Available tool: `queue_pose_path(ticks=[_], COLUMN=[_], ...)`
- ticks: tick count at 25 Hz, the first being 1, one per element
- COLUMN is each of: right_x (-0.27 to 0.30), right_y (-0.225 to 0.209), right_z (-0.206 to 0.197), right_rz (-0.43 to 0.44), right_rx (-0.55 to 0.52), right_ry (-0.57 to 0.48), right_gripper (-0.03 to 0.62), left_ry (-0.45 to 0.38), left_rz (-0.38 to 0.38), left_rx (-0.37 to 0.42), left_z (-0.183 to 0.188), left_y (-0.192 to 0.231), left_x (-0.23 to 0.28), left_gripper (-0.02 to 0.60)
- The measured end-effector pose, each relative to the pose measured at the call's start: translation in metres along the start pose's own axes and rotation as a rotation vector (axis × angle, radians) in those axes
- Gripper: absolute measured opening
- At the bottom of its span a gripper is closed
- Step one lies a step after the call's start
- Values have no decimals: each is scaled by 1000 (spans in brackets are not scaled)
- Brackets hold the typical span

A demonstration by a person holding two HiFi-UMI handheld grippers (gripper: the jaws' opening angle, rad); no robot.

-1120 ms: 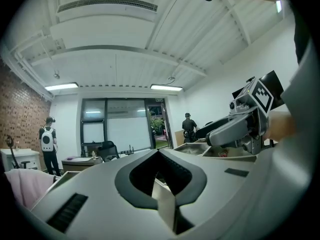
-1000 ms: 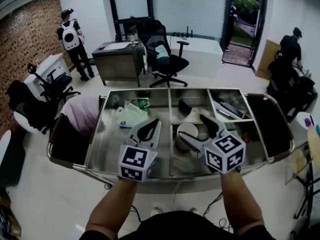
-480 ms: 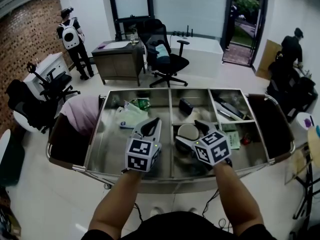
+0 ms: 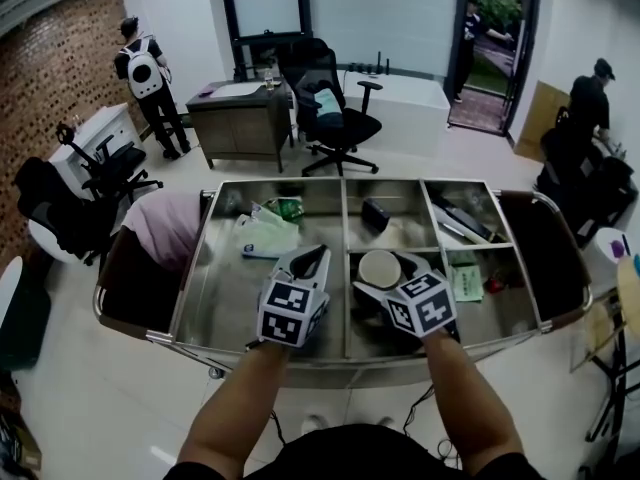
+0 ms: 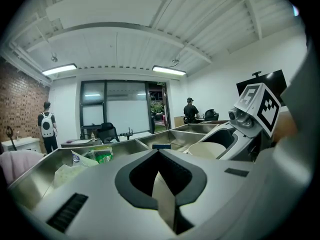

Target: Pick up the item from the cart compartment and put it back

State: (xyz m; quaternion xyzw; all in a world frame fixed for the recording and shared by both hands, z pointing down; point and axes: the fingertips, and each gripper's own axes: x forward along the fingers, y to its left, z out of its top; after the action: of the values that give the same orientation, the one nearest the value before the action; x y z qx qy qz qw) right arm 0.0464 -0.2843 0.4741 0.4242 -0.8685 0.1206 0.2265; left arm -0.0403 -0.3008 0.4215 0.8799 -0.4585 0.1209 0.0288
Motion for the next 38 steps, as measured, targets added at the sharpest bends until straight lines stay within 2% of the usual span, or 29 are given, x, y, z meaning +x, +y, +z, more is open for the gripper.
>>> queue_pose_path(ticks=[10,18,31,38], right_x=[0,-9,-72,-114], right_y=[0,-5,17,28], right_z=[-2,2,69,83], right_rz=[9,-1,30,43], right_rx=[16,34,-7,12], right_ry=[-9,-13,-191,-276], right_gripper=[443,442,442,442], left_ry=[11,-29,-160,-209], left_rz=[-13,-8,-24,-50], left_rx=[-2,-14,25,45], left_z=[-4,5,61,78], left_y=[-4,-3,-20,-39], left_x=[-1,-6,-42,-72], left_gripper=[0,0,0,0])
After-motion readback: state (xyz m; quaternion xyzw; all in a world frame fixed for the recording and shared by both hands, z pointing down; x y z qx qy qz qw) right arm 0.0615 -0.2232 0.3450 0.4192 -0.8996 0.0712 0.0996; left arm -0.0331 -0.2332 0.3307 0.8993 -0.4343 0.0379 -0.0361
